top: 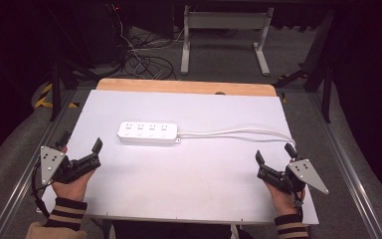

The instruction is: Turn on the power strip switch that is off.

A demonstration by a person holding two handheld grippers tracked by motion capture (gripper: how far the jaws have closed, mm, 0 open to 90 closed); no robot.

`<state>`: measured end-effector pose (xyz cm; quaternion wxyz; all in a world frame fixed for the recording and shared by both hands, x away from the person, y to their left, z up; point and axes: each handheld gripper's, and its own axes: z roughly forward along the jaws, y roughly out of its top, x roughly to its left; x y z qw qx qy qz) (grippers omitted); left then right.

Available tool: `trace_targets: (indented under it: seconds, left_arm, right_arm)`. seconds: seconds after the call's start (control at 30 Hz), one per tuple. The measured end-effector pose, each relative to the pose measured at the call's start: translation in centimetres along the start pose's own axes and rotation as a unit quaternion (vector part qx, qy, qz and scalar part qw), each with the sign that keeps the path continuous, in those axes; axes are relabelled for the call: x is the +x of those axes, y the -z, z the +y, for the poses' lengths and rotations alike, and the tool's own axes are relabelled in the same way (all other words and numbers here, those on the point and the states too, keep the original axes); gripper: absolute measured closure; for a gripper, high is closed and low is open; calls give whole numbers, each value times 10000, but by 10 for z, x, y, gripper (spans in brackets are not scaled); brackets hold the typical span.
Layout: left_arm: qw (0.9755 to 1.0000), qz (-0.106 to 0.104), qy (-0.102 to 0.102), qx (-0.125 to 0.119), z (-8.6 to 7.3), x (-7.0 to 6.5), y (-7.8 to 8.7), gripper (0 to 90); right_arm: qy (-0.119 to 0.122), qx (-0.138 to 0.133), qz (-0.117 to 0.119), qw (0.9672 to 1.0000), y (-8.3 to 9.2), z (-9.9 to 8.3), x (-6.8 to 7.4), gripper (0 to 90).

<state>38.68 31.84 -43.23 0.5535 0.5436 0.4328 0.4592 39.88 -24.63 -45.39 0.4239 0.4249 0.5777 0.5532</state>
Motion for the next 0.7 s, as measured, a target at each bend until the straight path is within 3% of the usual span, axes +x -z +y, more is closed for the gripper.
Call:
trace_targets:
  seconds: [0.7]
  left_arm:
    - [10000,-31,75,48,-1,2,-3,2]
  right_arm:
    - [-40,-14,-38,10000,-1,-1,-3,54]
